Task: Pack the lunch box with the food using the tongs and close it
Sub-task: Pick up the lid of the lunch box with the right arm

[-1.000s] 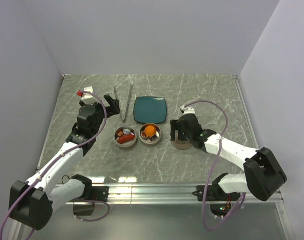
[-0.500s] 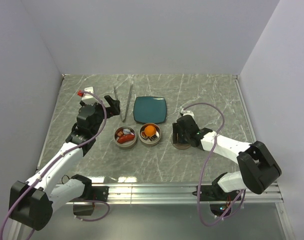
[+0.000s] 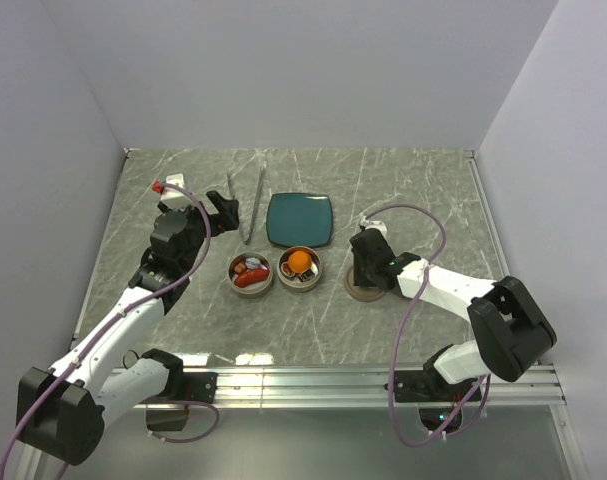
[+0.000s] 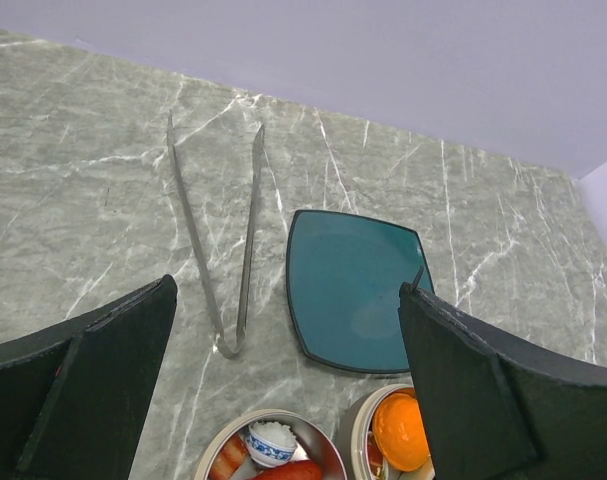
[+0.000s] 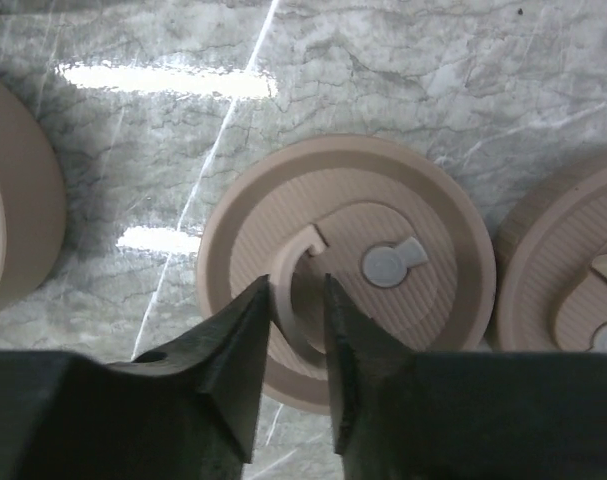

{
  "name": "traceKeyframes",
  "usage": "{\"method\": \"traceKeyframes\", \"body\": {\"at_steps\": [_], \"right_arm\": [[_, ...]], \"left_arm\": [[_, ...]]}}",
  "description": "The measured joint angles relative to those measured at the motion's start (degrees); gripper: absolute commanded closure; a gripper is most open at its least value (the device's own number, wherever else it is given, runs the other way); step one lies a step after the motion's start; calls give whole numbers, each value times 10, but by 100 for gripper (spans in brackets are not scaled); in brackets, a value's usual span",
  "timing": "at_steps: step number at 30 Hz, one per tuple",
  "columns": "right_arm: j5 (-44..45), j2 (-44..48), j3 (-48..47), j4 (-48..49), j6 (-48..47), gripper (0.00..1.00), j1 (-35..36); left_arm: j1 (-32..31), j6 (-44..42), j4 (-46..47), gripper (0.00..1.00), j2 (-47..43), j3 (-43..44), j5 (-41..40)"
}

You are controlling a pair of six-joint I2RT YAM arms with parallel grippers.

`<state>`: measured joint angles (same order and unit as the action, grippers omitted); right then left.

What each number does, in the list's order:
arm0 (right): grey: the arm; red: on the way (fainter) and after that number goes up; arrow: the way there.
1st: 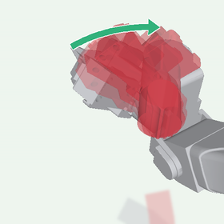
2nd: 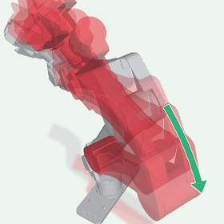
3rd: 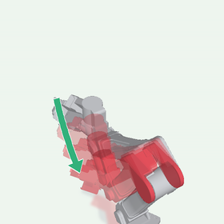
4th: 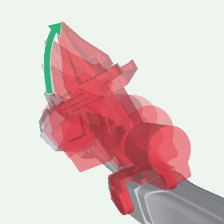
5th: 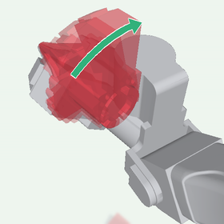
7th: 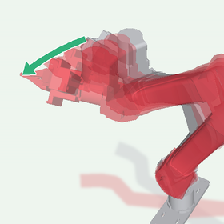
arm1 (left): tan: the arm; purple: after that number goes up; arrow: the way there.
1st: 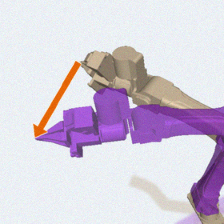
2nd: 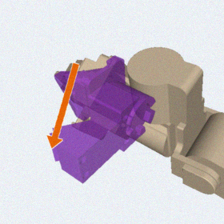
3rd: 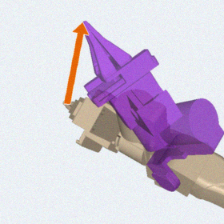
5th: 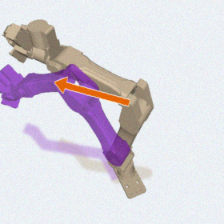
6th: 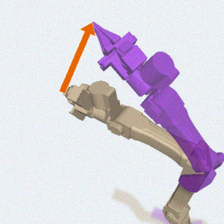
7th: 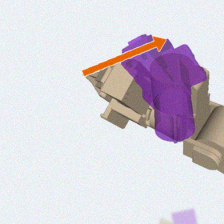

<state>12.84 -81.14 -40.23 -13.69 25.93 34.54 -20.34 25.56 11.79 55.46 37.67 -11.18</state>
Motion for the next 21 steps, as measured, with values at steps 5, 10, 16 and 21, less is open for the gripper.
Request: {"method": "traceKeyframes", "body": {"at_steps": [5, 10, 16, 21], "right_arm": [[12, 0, 0, -5, 0, 80, 0], [24, 6, -4, -13, -1, 99, 2], [29, 31, -13, -27, -1, 100, 4], [30, 46, -51, -43, -11, 100, 5]], "left_arm": [[0, 0, 0, 0, -5, -2, 0], [0, 0, 0, 0, -6, -2, 0], [1, 0, 0, 0, -6, -2, 0], [1, 0, 0, 0, -6, -2, 0]]}}
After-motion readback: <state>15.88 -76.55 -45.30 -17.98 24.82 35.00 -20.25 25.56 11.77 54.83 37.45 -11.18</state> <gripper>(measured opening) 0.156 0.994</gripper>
